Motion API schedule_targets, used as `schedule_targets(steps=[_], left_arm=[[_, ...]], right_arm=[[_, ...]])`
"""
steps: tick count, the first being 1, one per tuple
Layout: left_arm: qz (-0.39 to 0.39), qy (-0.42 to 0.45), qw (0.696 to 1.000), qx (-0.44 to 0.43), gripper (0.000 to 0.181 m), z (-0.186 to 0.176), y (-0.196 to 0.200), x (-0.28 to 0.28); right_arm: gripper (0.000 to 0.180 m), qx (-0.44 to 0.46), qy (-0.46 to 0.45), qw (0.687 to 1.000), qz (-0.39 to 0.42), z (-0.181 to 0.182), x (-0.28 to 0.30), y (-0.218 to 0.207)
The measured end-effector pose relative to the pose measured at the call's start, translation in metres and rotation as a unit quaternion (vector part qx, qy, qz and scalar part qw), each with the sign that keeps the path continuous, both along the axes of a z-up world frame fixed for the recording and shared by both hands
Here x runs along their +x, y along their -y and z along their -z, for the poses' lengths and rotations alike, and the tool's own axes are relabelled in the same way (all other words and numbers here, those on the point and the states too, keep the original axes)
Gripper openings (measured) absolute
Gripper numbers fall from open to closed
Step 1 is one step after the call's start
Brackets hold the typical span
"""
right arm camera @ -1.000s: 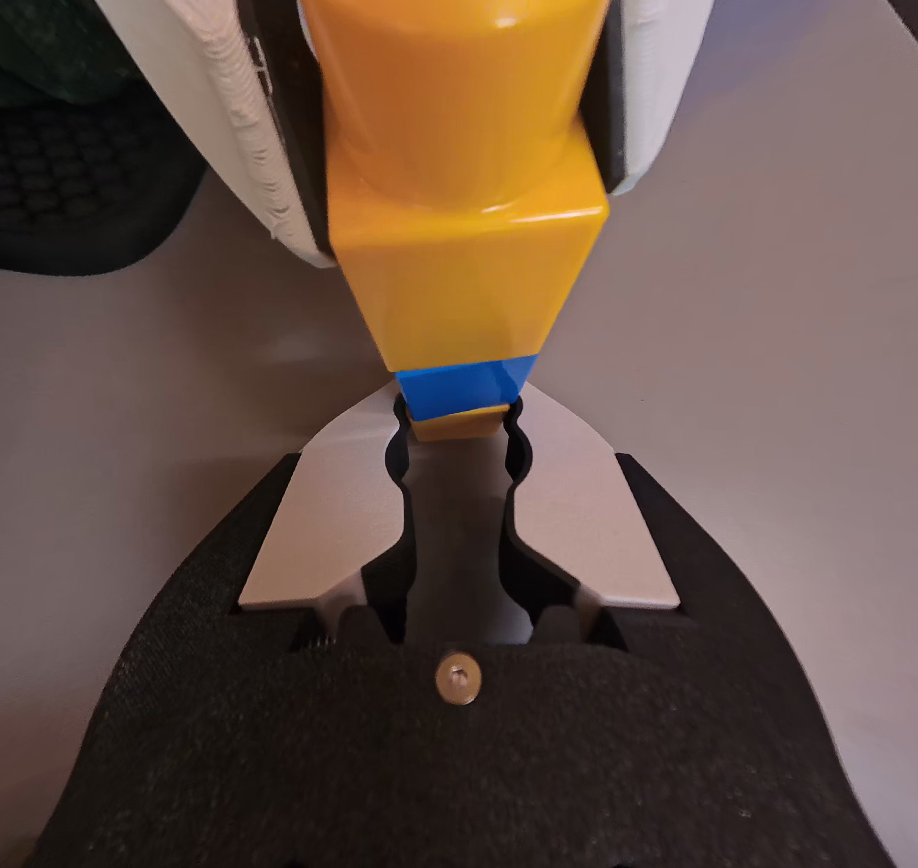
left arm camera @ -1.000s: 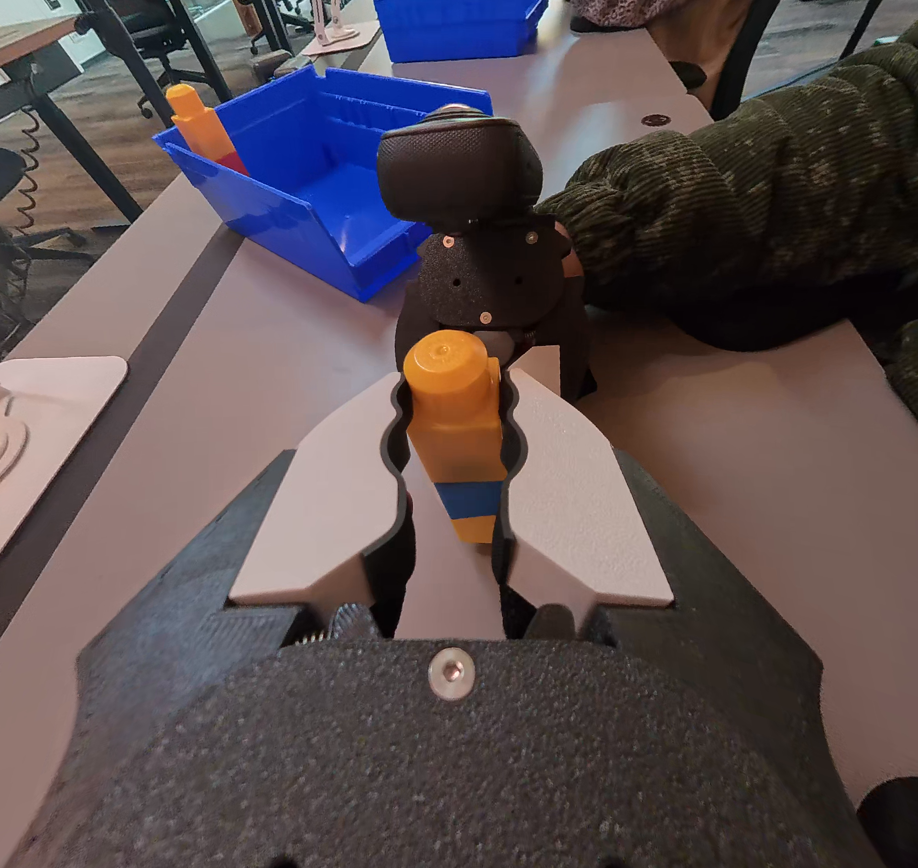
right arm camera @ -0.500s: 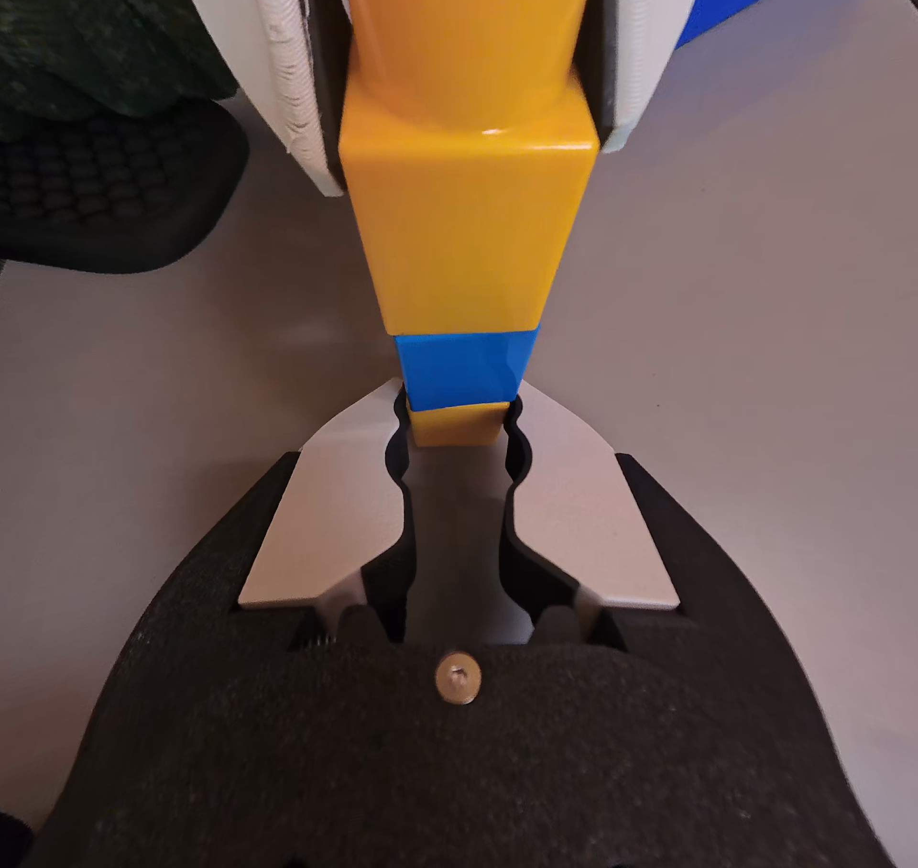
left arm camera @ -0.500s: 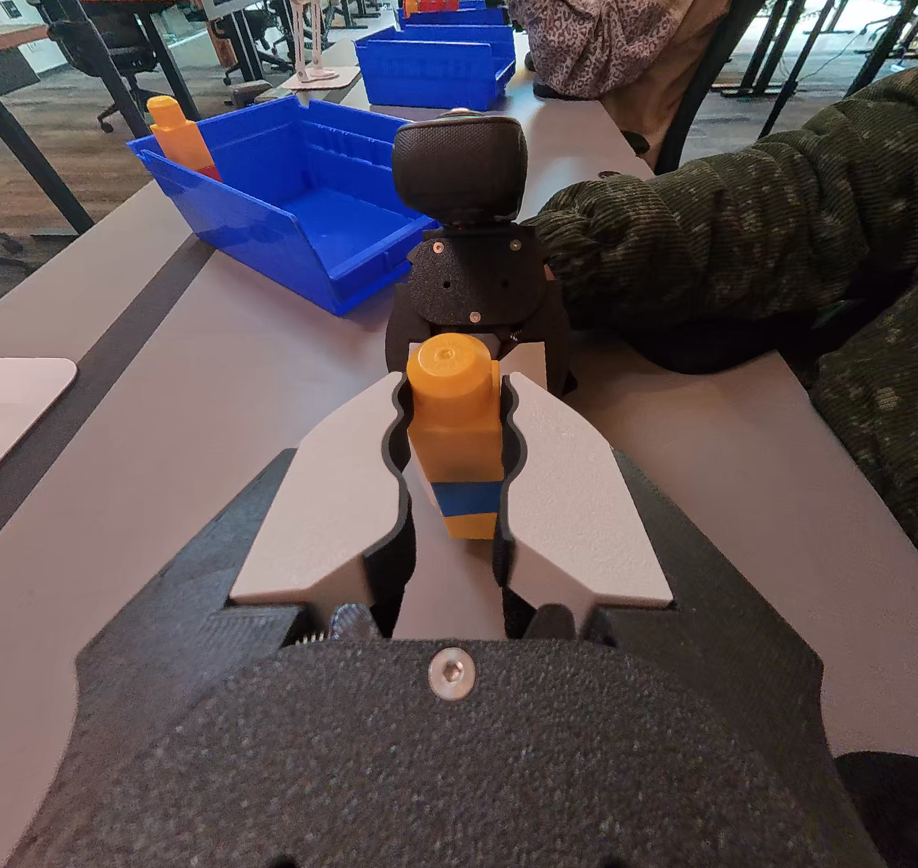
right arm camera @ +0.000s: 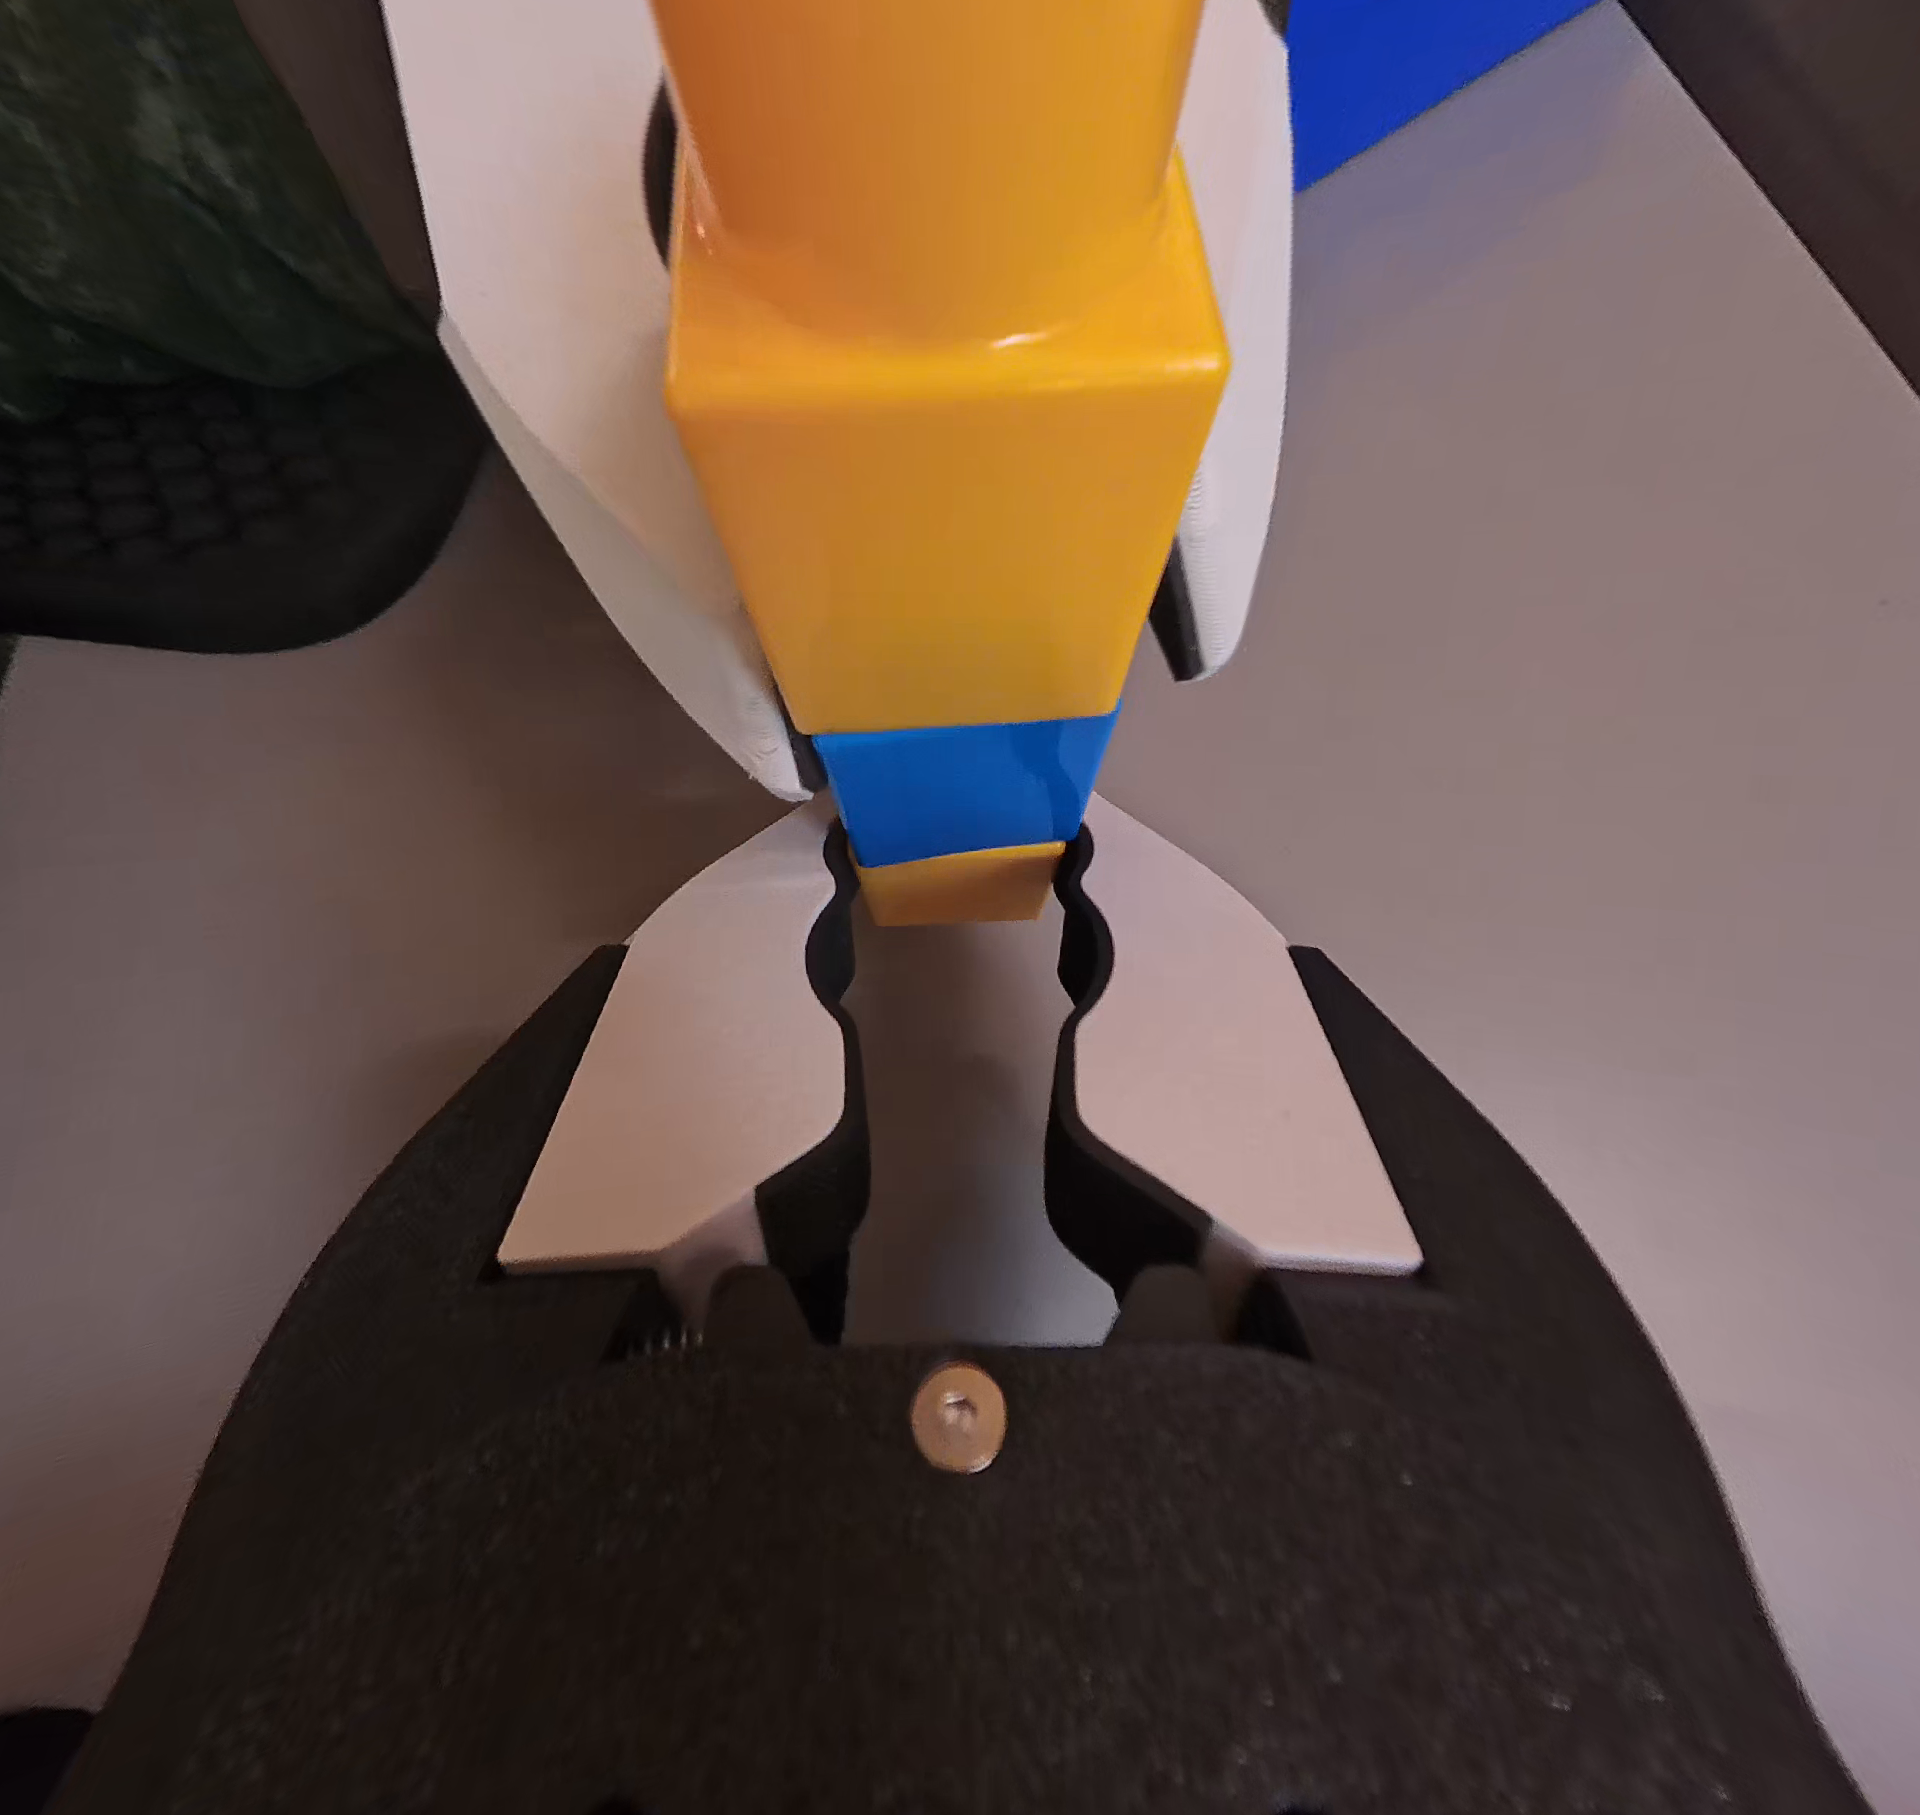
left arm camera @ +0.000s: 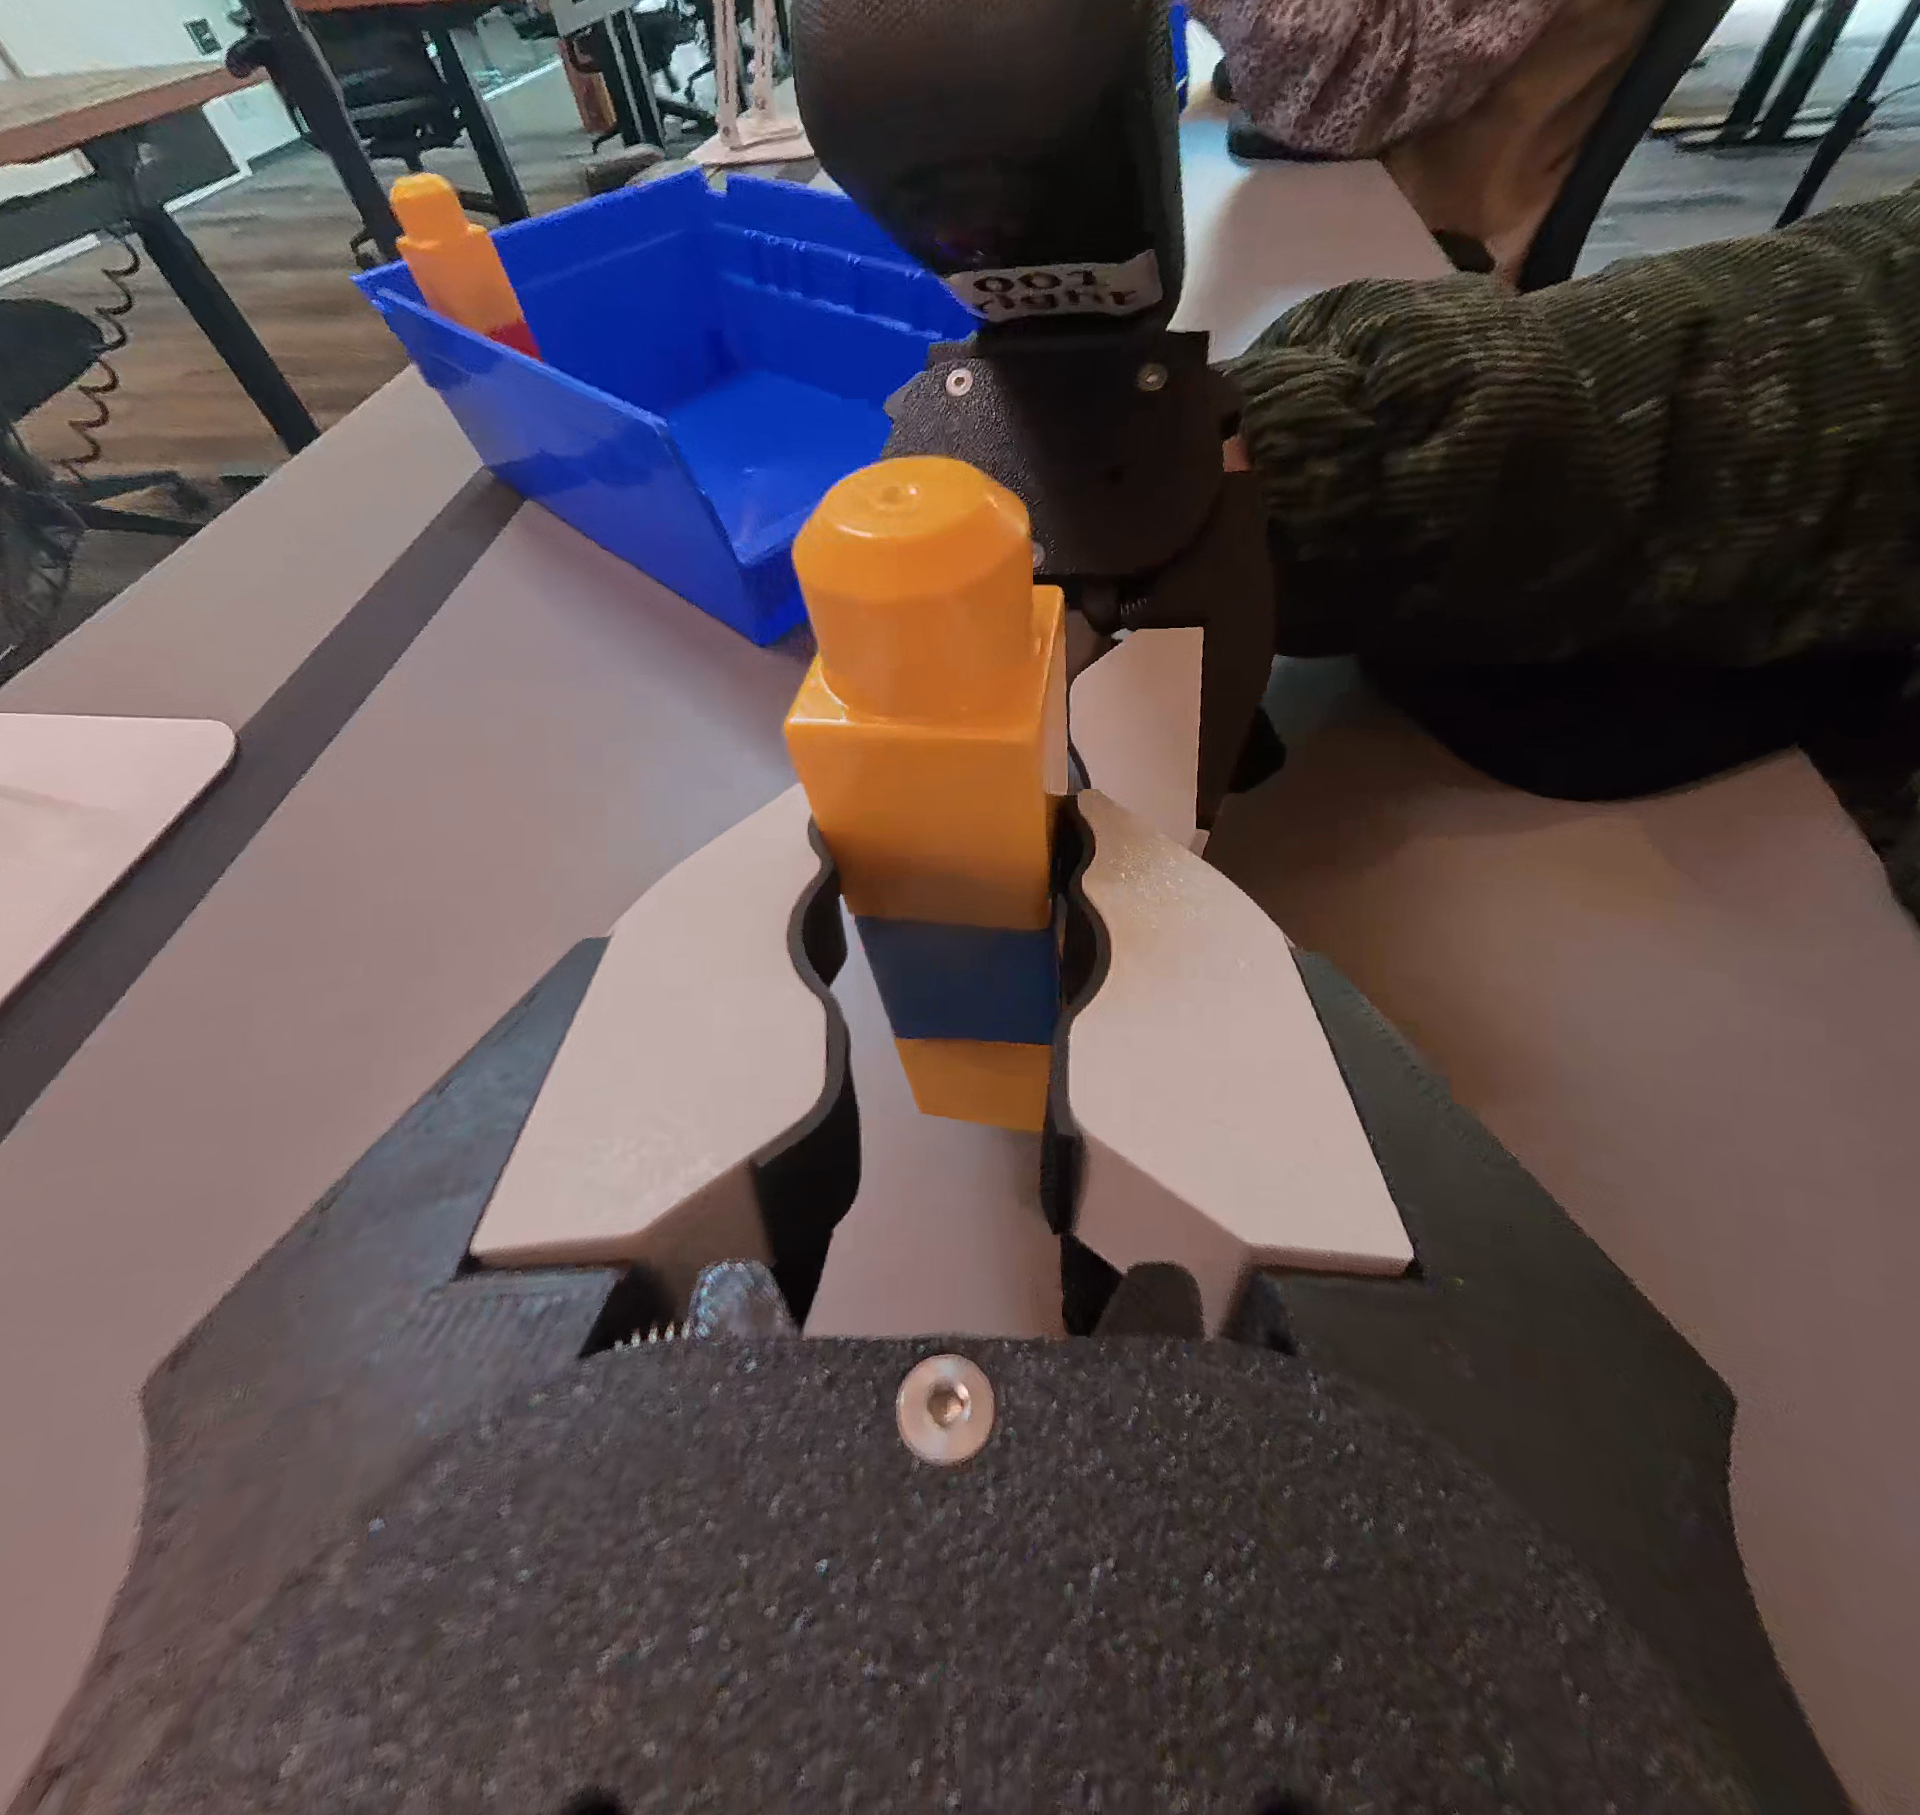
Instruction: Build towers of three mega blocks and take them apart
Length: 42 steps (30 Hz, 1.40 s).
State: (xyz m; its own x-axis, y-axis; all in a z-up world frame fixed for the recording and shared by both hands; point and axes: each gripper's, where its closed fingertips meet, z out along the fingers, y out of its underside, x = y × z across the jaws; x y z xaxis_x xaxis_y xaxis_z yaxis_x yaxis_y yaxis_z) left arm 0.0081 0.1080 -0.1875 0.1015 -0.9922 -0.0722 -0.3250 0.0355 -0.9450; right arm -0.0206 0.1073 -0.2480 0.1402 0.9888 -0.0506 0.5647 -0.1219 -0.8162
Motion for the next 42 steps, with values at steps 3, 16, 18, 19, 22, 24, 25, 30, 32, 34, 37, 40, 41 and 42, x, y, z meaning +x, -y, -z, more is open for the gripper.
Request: schedule_targets(steps=[3, 16, 18, 19, 22, 24, 25, 30, 32, 34, 37, 40, 41, 42], left_arm=[[0.030, 0.012, 0.999, -0.009, 0.038, -0.007, 0.009, -0.002], [0.064, 0.016, 0.998, -0.024, 0.037, -0.010, 0.021, -0.007], [0.060, 0.020, 0.998, -0.020, 0.038, -0.011, 0.019, -0.007], [0.059, 0.020, 0.998, -0.019, 0.038, -0.012, 0.019, -0.007], [0.057, 0.019, 0.998, -0.018, 0.038, -0.012, 0.019, -0.007], [0.056, 0.017, 0.998, -0.017, 0.038, -0.011, 0.019, -0.007], [0.055, 0.017, 0.998, -0.017, 0.038, -0.011, 0.019, -0.007], [0.048, 0.027, 0.998, -0.020, 0.038, -0.014, 0.017, -0.007], [0.046, 0.045, 0.997, -0.030, 0.037, -0.018, 0.016, -0.007], [0.047, 0.080, 0.995, -0.047, 0.037, -0.027, 0.015, -0.009], [0.048, 0.109, 0.991, -0.066, 0.037, -0.034, 0.012, -0.014], [0.045, 0.119, 0.990, -0.062, 0.037, -0.035, 0.012, -0.012], [0.042, 0.124, 0.990, -0.060, 0.037, -0.036, 0.011, -0.011], [0.043, 0.129, 0.989, -0.057, 0.037, -0.037, 0.011, -0.010]], right_arm=[[0.037, -0.003, -0.014, 1.000, -0.017, -0.007, -0.005, 0.008], [0.036, -0.001, -0.019, 0.999, -0.050, -0.010, -0.011, 0.021], [0.036, 0.001, -0.022, 0.999, -0.046, -0.012, -0.011, 0.020], [0.036, 0.002, -0.024, 0.999, -0.045, -0.013, -0.010, 0.019], [0.037, 0.004, -0.025, 0.999, -0.044, -0.013, -0.010, 0.019], [0.037, 0.003, -0.024, 0.999, -0.044, -0.013, -0.010, 0.019], [0.037, 0.003, -0.024, 0.999, -0.044, -0.013, -0.010, 0.019], [0.037, -0.001, -0.031, 0.999, -0.041, -0.015, -0.010, 0.018], [0.037, -0.004, -0.036, 0.998, -0.041, -0.018, -0.010, 0.018], [0.037, -0.007, -0.056, 0.998, -0.038, -0.026, -0.009, 0.018], [0.048, 0.011, -0.095, 0.995, -0.021, -0.046, -0.010, 0.013], [0.049, 0.024, -0.121, 0.992, -0.007, -0.058, -0.012, 0.011], [0.040, 0.028, -0.122, 0.992, -0.005, -0.059, -0.012, 0.010], [0.039, 0.028, -0.126, 0.992, -0.003, -0.059, -0.013, 0.010]])
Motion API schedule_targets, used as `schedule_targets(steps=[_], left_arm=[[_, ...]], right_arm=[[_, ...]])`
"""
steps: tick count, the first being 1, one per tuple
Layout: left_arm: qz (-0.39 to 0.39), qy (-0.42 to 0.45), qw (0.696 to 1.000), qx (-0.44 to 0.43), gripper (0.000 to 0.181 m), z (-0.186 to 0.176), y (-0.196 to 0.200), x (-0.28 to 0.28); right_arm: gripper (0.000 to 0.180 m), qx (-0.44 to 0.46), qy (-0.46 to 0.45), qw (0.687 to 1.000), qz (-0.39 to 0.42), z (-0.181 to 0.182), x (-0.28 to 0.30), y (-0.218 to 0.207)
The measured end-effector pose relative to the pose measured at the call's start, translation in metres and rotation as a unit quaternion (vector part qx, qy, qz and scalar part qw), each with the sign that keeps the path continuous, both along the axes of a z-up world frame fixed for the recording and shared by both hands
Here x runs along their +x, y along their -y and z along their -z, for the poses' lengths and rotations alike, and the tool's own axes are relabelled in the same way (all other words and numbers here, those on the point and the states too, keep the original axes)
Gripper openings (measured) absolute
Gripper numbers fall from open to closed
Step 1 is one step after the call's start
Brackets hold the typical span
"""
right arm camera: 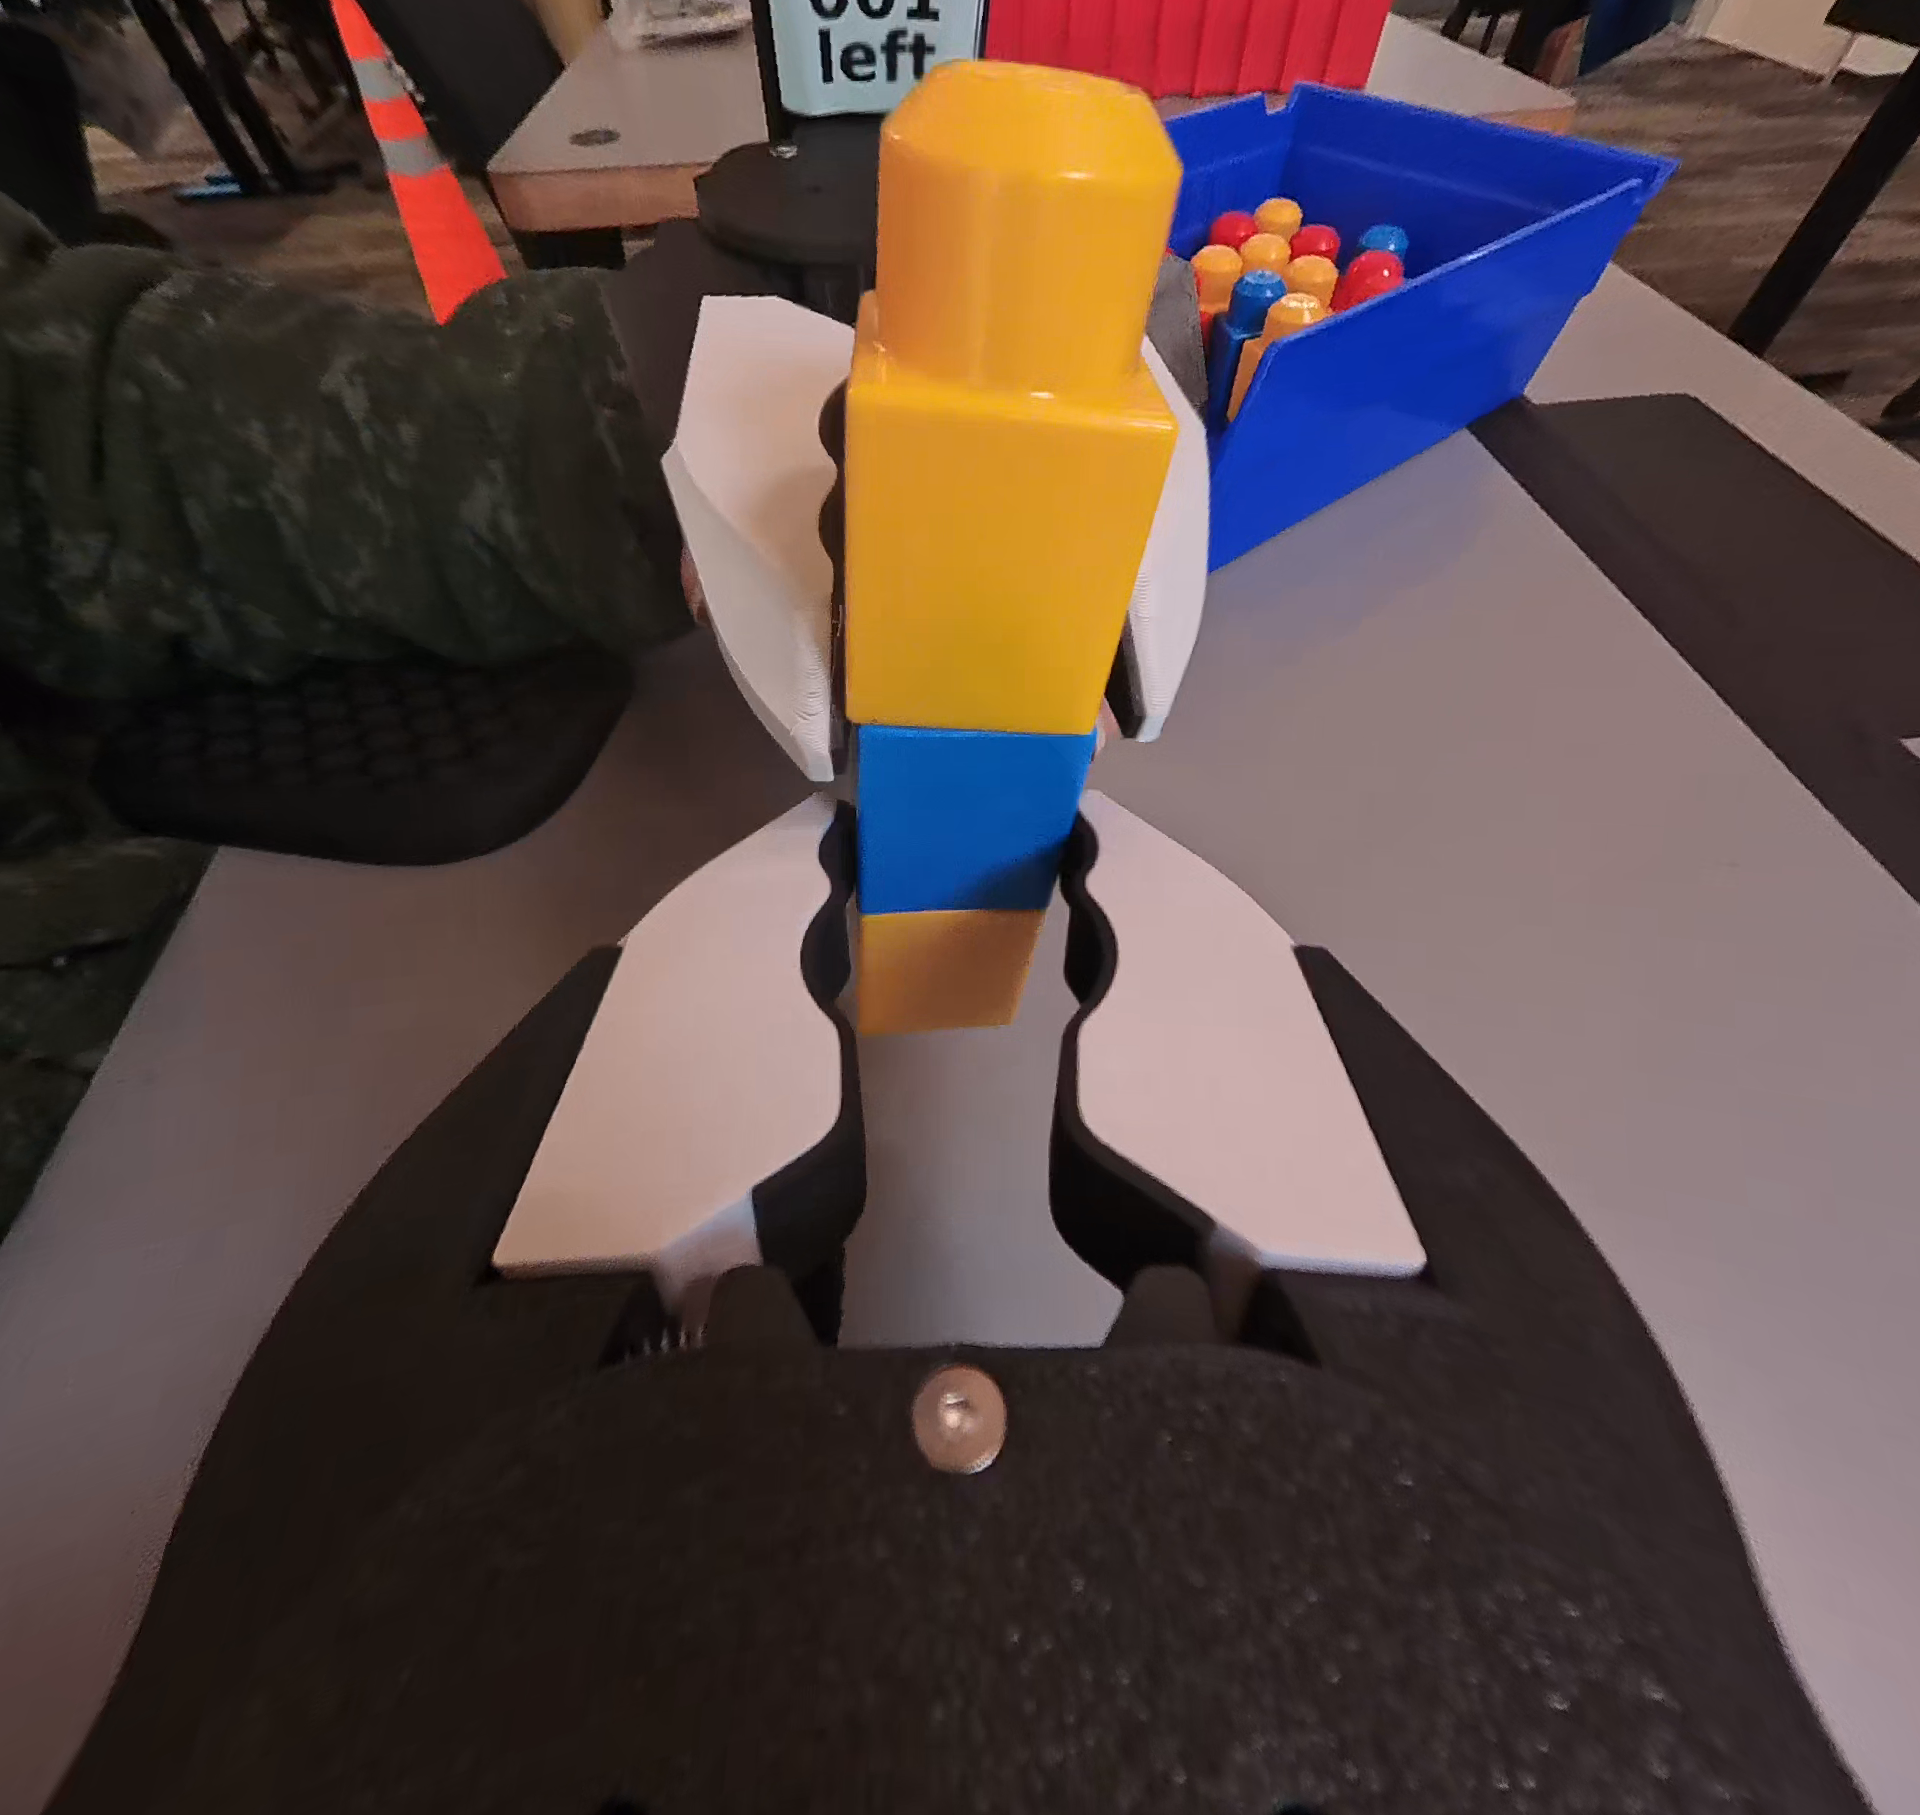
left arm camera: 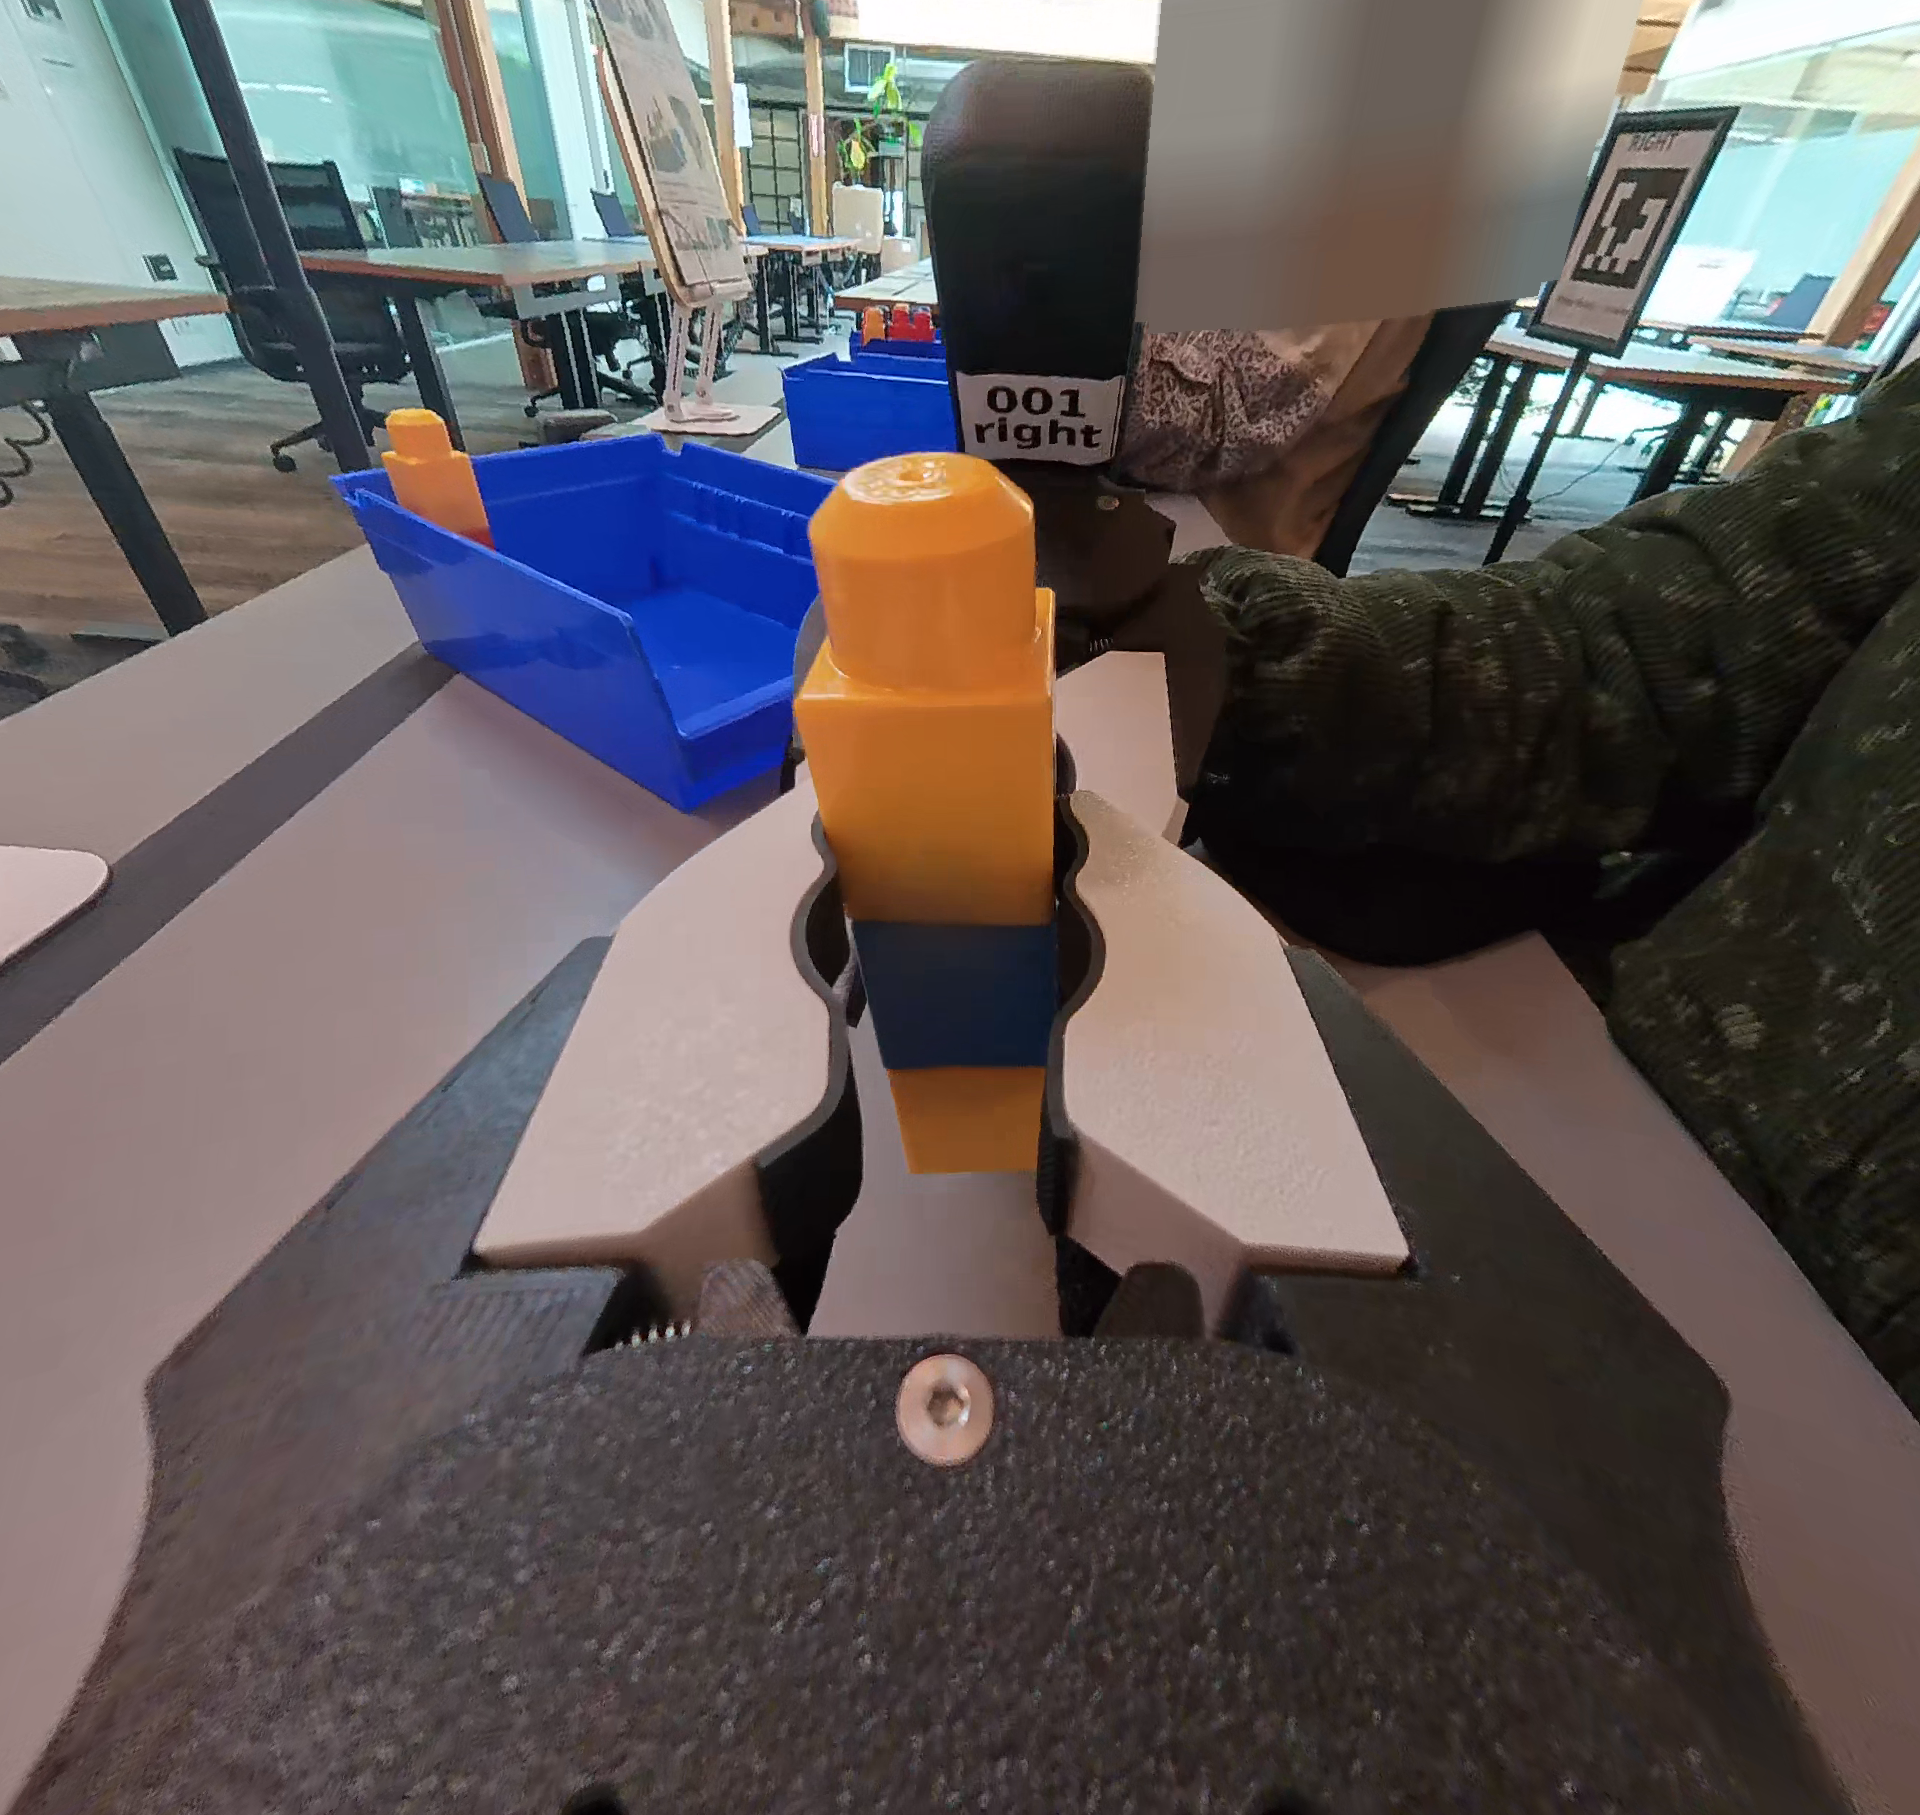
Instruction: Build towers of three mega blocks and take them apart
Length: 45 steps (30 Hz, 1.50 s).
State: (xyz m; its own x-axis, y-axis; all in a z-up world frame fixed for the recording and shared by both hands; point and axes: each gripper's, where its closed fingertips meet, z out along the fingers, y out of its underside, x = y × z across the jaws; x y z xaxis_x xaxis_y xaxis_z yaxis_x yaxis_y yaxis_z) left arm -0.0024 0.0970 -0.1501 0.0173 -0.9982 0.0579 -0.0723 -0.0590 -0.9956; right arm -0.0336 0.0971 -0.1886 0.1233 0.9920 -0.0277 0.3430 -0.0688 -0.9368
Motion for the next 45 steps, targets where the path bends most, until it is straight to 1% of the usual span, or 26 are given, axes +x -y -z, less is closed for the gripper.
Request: schedule_targets(steps=[3, 6, 10, 13, 17, 34, 35, 36, 39, 41, 42, 43, 45], left_arm=[[-0.004, 0.006, 1.000, 0.004, 0.037, -0.003, 0.000, -0.001], [-0.003, 0.044, 0.999, -0.004, 0.040, -0.019, -0.001, -0.008], [-0.012, 0.016, 1.000, 0.020, 0.038, -0.014, 0.000, -0.008], [-0.017, 0.010, 1.000, 0.010, 0.037, -0.015, -0.002, -0.008], [-0.035, 0.004, 0.999, 0.029, 0.038, -0.016, -0.004, -0.006], [-0.033, 0.010, 0.999, 0.027, 0.038, -0.017, -0.003, -0.006], [-0.036, 0.014, 0.999, 0.032, 0.039, -0.018, -0.004, -0.006], [-0.038, 0.016, 0.999, 0.036, 0.045, -0.019, -0.004, -0.007], [-0.023, -0.010, 0.999, 0.031, 0.053, -0.009, 0.000, -0.004], [-0.016, -0.033, 0.999, 0.034, 0.050, 0.001, 0.003, 0.000], [-0.021, -0.039, 0.998, 0.036, 0.042, 0.004, 0.001, 0.002], [-0.025, -0.044, 0.998, 0.036, 0.038, 0.006, 0.000, 0.002], [-0.023, -0.058, 0.998, 0.026, 0.037, 0.008, -0.001, 0.000]], right_arm=[[0.037, -0.013, -0.014, 1.000, -0.003, -0.003, 0.000, 0.000], [0.037, -0.010, 0.002, 1.000, -0.011, 0.001, 0.002, 0.003], [0.037, -0.017, 0.013, 1.000, -0.016, 0.007, 0.000, 0.005], [0.037, -0.015, 0.015, 1.000, -0.009, 0.007, 0.000, 0.003], [0.037, -0.007, 0.015, 1.000, -0.001, 0.005, 0.002, 0.000], [0.037, -0.011, 0.009, 1.000, -0.008, 0.005, 0.002, 0.002], [0.037, -0.010, 0.005, 1.000, -0.008, 0.004, 0.002, 0.001], [0.037, -0.010, 0.003, 1.000, -0.009, 0.003, 0.002, 0.002], [0.037, -0.010, -0.008, 1.000, -0.007, -0.001, 0.004, 0.000], [0.037, -0.012, -0.022, 1.000, -0.007, -0.005, 0.005, 0.000], [0.037, -0.013, -0.025, 1.000, -0.011, -0.006, 0.005, 0.001], [0.037, -0.010, -0.022, 1.000, -0.013, -0.005, 0.005, 0.001], [0.038, -0.005, -0.013, 1.000, -0.009, -0.003, 0.005, 0.000]])
